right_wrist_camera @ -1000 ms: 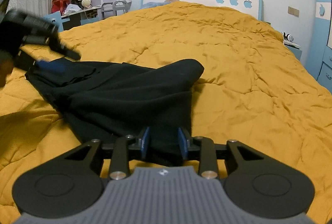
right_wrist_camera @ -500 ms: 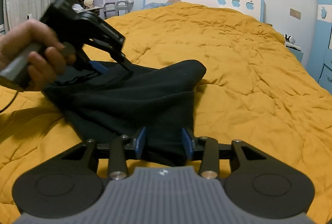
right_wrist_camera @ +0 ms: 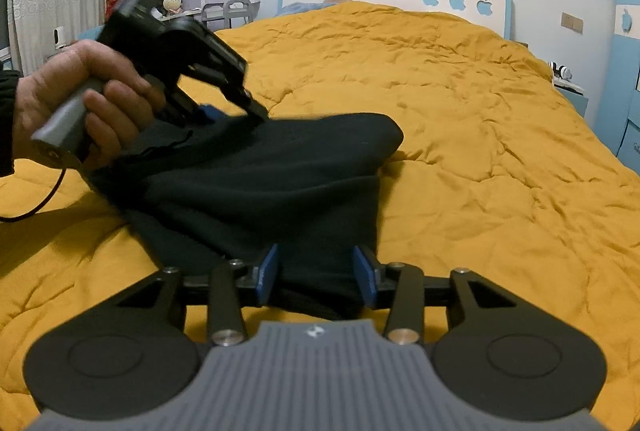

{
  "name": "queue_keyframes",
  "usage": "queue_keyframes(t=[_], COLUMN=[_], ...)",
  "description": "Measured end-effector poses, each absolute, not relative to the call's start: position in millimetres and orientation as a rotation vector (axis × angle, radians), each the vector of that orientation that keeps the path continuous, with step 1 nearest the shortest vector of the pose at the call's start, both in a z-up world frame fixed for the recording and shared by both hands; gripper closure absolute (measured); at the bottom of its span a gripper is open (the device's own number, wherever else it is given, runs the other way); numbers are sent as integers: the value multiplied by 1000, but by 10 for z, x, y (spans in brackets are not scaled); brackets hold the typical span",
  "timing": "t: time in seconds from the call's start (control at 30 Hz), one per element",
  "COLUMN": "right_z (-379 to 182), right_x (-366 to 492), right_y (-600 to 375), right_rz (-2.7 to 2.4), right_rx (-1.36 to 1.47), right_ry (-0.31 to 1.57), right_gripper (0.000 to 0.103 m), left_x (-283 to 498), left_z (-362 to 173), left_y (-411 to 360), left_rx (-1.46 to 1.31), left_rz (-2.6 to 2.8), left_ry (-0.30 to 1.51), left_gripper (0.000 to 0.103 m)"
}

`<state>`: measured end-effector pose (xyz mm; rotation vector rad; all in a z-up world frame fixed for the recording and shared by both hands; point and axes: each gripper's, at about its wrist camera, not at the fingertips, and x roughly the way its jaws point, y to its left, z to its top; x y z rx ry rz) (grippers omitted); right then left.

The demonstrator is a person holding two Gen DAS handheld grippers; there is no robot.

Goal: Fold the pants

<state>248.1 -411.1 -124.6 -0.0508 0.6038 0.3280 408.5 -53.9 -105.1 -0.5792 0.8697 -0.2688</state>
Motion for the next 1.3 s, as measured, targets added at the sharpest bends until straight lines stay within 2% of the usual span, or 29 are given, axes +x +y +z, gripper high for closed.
queue_keyframes(t=[0.1, 0.23, 0.37, 0.6, 1.0, 1.1, 1.3], right_z=[-1237, -1248, -1245, -1242, -1221, -1208, -1098], right_x=[2461, 2448, 2439, 2433, 2384, 2381, 2326], right_y=[-4104, -4104, -4115, -4101, -4098, -4103, -4155], right_rz=[331, 333, 333, 333, 339, 341, 333], right_rx=[-54, -60, -59, -63, -65, -64, -24], right_ry=[594, 591, 590, 588, 574, 570, 463], right_gripper=[64, 62, 62, 62, 62, 62, 62], left_x=[4024, 4092, 4091, 3739, 3556, 3730, 3651], left_z=[-1074, -1240, -1141, -720, -1125, -1264, -1148], left_y=[-435, -510, -574, -327, -1067, -1175, -1197], left_rx=[-575, -499, -443, -476, -207, -187, -172], left_rz=[-222, -201, -202, -126, -351, -269, -249], left_ry=[840, 927, 916, 687, 824, 906, 892], left_gripper=[66, 64, 62, 60, 60, 72, 71])
